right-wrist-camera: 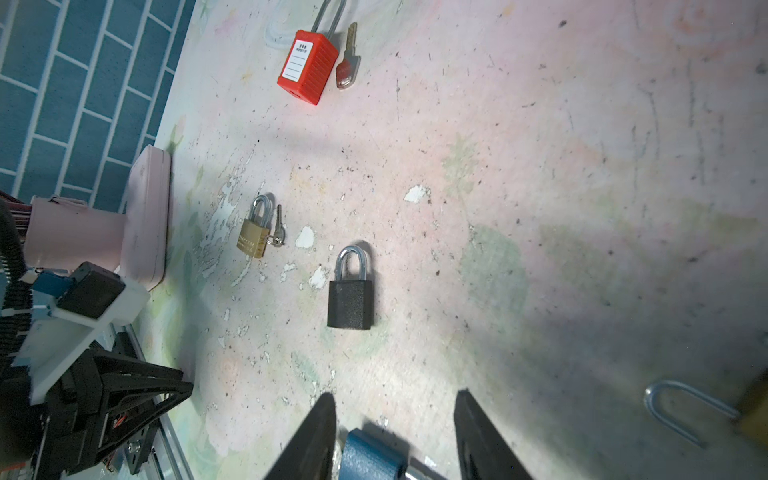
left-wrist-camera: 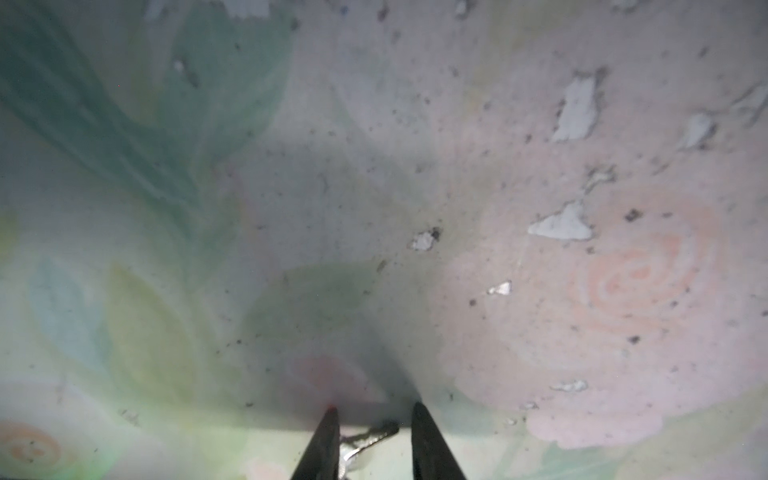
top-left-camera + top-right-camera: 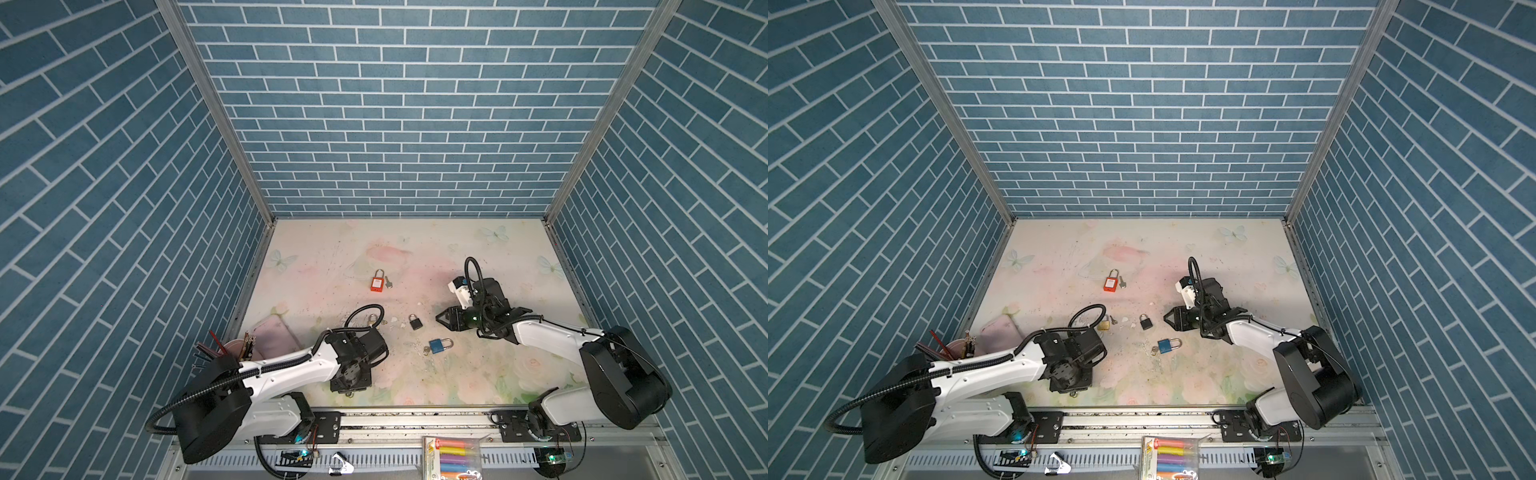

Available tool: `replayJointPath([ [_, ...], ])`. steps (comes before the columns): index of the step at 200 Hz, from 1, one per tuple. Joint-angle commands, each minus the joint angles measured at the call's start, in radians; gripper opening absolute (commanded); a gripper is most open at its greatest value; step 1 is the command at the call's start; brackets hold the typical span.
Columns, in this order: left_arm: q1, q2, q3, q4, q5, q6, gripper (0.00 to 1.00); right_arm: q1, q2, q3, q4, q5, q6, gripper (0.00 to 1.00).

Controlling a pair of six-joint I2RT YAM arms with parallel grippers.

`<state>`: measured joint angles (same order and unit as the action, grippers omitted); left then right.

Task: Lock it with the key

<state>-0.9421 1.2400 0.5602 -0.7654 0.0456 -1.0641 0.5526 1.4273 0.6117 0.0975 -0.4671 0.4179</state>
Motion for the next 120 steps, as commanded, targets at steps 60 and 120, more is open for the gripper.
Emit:
replayJointPath([
  [60, -0.006, 0.057, 0.072, 0.008, -0.091, 0.010, 0.37, 0.007, 0.007, 0.012, -0.001, 0.019, -0.028, 0.47],
  [120, -0.020, -0.045, 0.076, -0.169, -0.090, 0.003, 0.59, 0.007, 0.025, 0.017, 0.021, 0.001, -0.022, 0.47],
])
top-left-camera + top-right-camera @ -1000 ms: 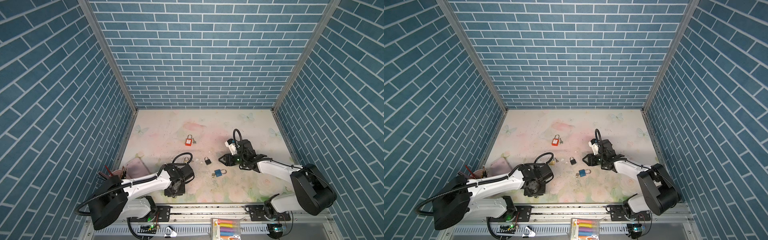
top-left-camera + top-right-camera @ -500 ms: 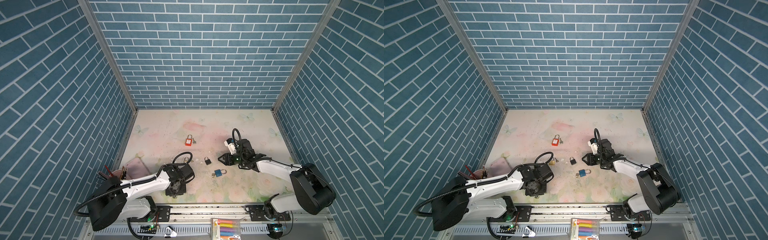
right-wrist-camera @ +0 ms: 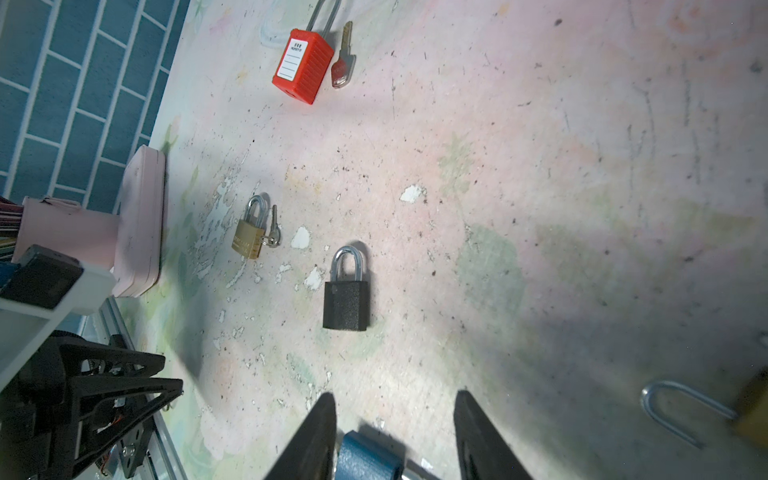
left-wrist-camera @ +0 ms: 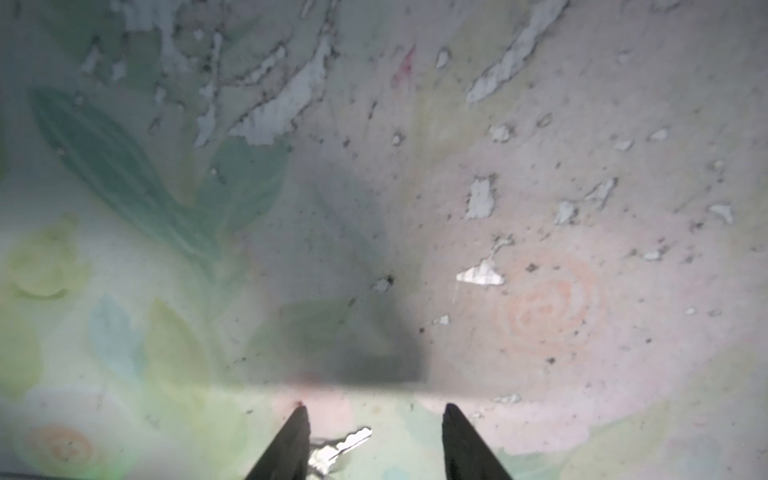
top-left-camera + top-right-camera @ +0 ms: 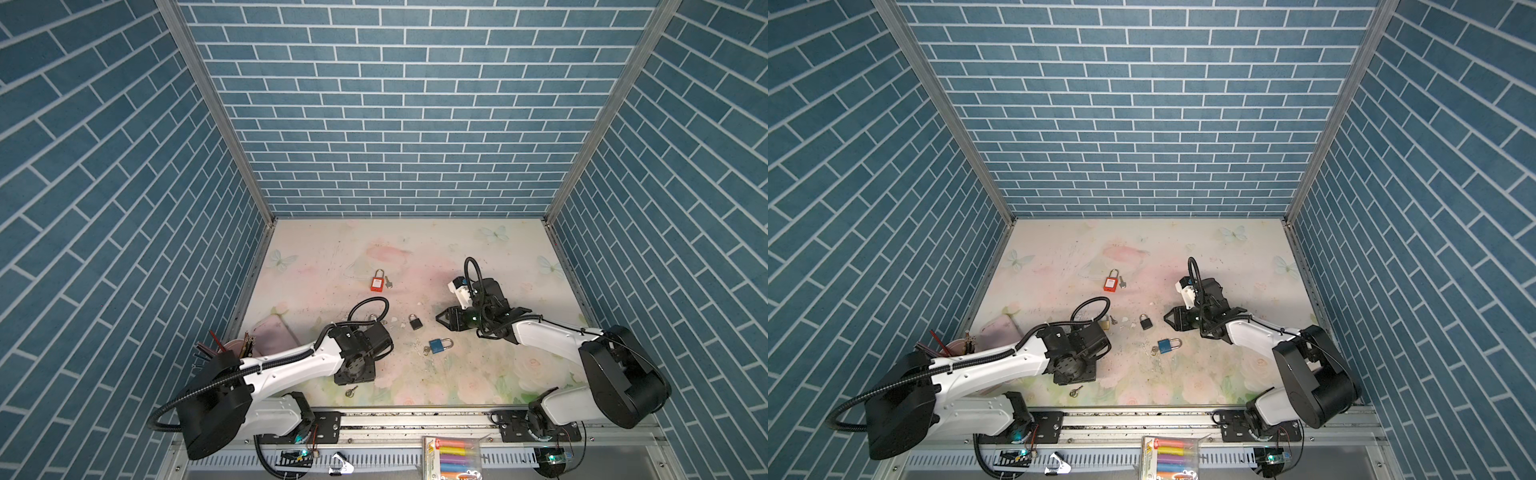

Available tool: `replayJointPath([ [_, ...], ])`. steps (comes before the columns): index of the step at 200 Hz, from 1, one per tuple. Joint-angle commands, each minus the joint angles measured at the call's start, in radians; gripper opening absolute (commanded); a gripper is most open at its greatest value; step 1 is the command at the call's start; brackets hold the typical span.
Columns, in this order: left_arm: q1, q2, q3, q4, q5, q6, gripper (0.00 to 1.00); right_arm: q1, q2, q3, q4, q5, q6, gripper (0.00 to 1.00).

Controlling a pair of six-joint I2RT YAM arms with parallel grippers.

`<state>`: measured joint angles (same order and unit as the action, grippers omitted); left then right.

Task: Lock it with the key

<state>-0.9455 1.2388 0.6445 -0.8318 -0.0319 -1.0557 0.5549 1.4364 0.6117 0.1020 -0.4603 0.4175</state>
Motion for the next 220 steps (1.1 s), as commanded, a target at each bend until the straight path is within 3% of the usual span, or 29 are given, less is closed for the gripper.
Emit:
replayJointPath([
  [1, -0.017, -0.046, -0.010, -0.104, -0.012, -0.007, 0.59, 0.006, 0.016, 0.017, 0.018, -0.006, -0.022, 0.47],
  [64, -0.137, -0.144, -0.088, -0.154, 0.078, -0.075, 0.60, 0.014, 0.027, 0.026, 0.029, -0.012, -0.019, 0.47],
  [141, -0.135, -0.089, -0.147, -0.012, 0.010, -0.090, 0.55, 0.017, 0.018, 0.026, 0.020, -0.011, -0.022, 0.47],
  [220, -0.117, -0.034, -0.151, 0.030, 0.000, -0.066, 0.26, 0.019, 0.012, 0.022, 0.010, 0.008, -0.025, 0.47],
])
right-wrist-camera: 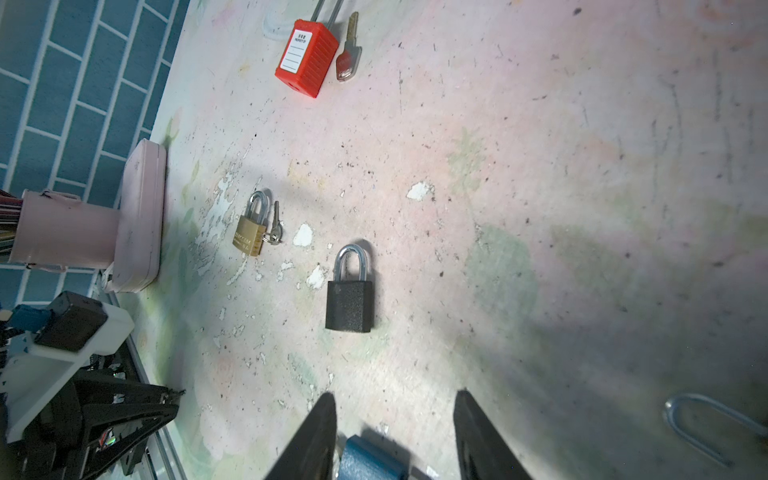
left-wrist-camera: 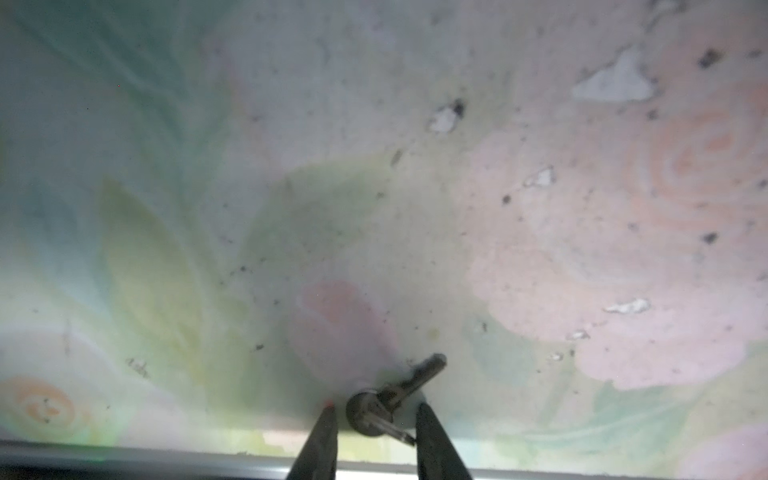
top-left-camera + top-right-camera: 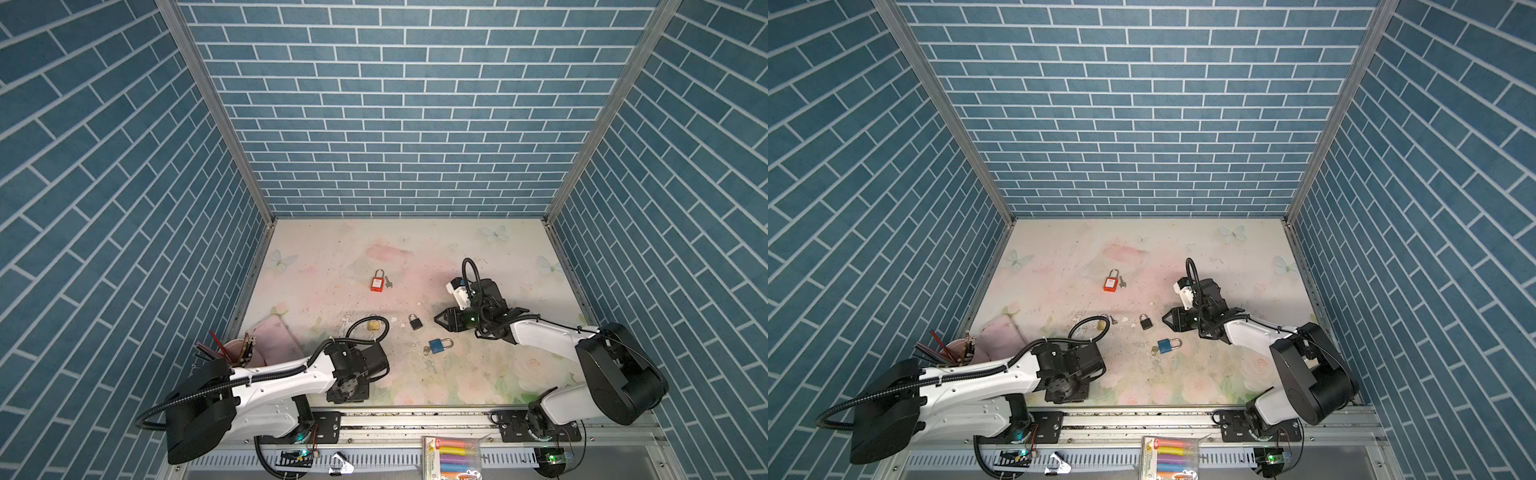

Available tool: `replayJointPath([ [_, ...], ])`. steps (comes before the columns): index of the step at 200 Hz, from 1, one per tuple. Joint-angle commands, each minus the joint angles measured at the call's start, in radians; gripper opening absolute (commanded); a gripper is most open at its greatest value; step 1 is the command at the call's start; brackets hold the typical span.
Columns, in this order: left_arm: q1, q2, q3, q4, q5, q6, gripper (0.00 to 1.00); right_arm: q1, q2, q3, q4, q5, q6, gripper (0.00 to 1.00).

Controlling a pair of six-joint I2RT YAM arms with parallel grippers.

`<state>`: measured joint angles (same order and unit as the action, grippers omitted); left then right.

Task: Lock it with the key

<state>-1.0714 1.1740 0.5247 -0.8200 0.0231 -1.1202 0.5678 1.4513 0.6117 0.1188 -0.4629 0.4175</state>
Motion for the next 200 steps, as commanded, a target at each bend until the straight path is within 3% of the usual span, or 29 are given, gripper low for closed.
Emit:
replayJointPath([
  [1, 0.009, 0.030, -0.031, 0.019, -0.055, -0.001, 0.25, 0.005, -0.002, 0.022, -0.007, 0.011, -0.025, 0.47],
  [40, 0.010, 0.066, -0.017, 0.050, -0.053, 0.011, 0.16, 0.005, -0.002, 0.026, -0.009, 0.013, -0.025, 0.47],
  [86, 0.033, 0.126, 0.014, 0.120, -0.058, 0.044, 0.12, 0.005, -0.006, 0.026, -0.015, 0.023, -0.025, 0.47],
  [159, 0.108, 0.330, 0.223, 0.182, -0.123, 0.251, 0.13, 0.005, -0.049, 0.023, -0.044, 0.093, -0.023, 0.47],
  [168, 0.123, 0.328, 0.261, 0.152, -0.151, 0.265, 0.16, 0.004, -0.053, 0.022, -0.049, 0.102, -0.023, 0.47],
  [179, 0.158, 0.306, 0.296, 0.113, -0.179, 0.268, 0.30, 0.004, -0.060, 0.018, -0.050, 0.110, -0.024, 0.47],
  [200, 0.267, 0.226, 0.351, 0.068, -0.199, 0.256, 0.46, 0.004, -0.066, 0.014, -0.043, 0.124, -0.022, 0.47],
])
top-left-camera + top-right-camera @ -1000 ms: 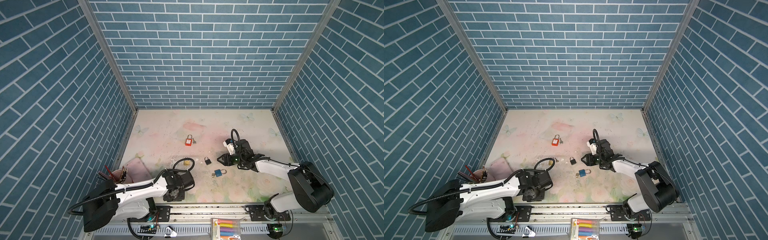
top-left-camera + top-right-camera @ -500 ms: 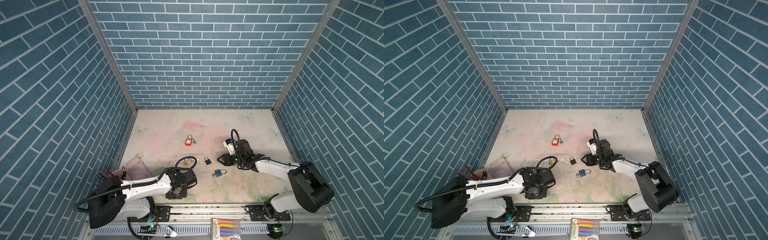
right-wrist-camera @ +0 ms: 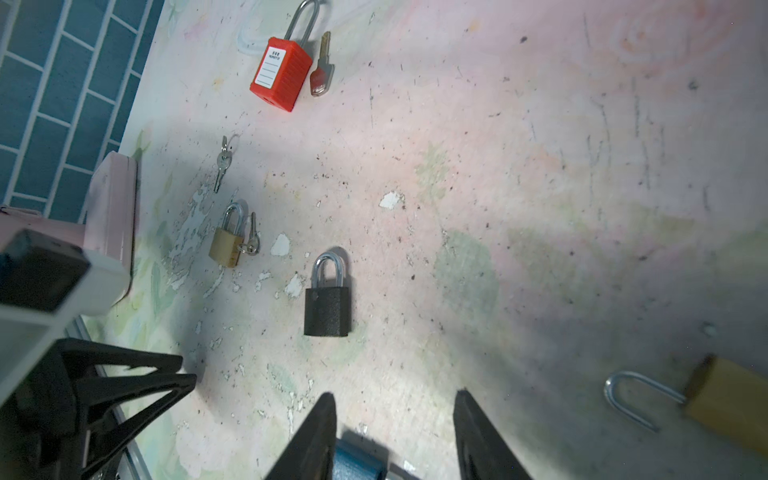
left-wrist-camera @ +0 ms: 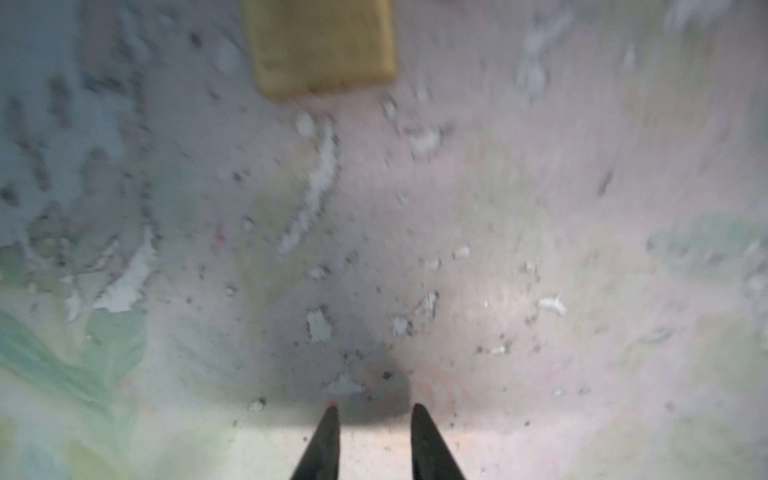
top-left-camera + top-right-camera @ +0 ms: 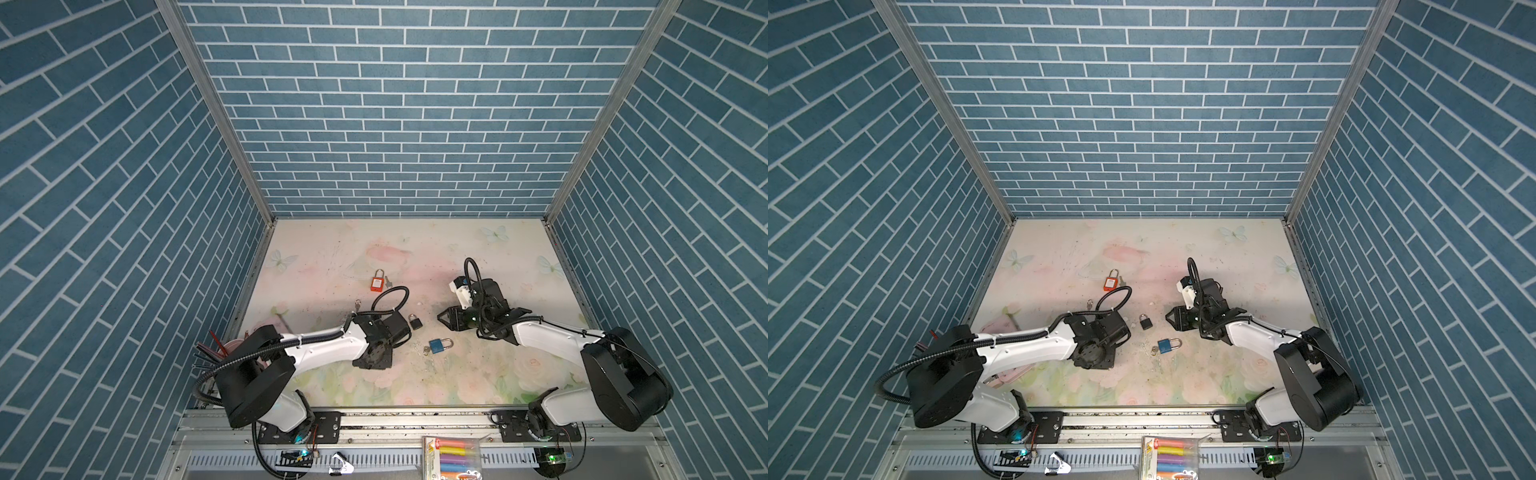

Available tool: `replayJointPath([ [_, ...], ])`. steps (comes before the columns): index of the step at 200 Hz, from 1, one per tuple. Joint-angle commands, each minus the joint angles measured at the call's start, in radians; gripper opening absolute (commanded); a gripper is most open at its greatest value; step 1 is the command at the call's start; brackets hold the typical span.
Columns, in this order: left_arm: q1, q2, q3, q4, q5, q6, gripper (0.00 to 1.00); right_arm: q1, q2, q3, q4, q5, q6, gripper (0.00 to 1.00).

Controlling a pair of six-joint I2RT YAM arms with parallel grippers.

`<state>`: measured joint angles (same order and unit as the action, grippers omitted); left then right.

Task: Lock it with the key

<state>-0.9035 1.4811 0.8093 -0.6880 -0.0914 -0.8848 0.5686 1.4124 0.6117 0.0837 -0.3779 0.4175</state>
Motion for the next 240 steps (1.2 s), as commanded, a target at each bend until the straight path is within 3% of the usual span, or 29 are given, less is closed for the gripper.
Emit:
replayJointPath([
  [1, 0.104, -0.085, 0.069, -0.066, -0.087, 0.019, 0.47, 0.004, -0.027, 0.013, -0.007, 0.039, -0.021, 0.47],
  [11, 0.162, -0.121, 0.099, -0.080, -0.100, 0.000, 0.55, 0.004, -0.026, 0.013, -0.003, 0.042, -0.021, 0.47],
  [30, 0.269, -0.165, 0.146, -0.070, -0.103, -0.036, 0.60, 0.004, -0.012, 0.019, 0.007, 0.037, -0.018, 0.47],
  [72, 0.405, -0.081, 0.185, 0.028, -0.102, -0.112, 0.60, 0.003, 0.013, 0.039, 0.014, 0.012, -0.018, 0.47],
  [117, 0.419, 0.139, 0.351, 0.023, -0.193, 0.117, 0.57, 0.004, -0.002, 0.045, 0.008, 0.008, -0.017, 0.47],
  [154, 0.418, 0.212, 0.349, 0.078, -0.191, 0.265, 0.51, 0.004, 0.008, 0.051, 0.013, -0.001, -0.016, 0.47],
  [185, 0.419, 0.286, 0.358, 0.093, -0.181, 0.315, 0.35, 0.004, 0.007, 0.054, 0.012, 0.000, -0.016, 0.47],
  [240, 0.418, 0.339, 0.353, 0.158, -0.207, 0.351, 0.35, 0.003, 0.011, 0.062, 0.015, -0.009, -0.013, 0.47],
])
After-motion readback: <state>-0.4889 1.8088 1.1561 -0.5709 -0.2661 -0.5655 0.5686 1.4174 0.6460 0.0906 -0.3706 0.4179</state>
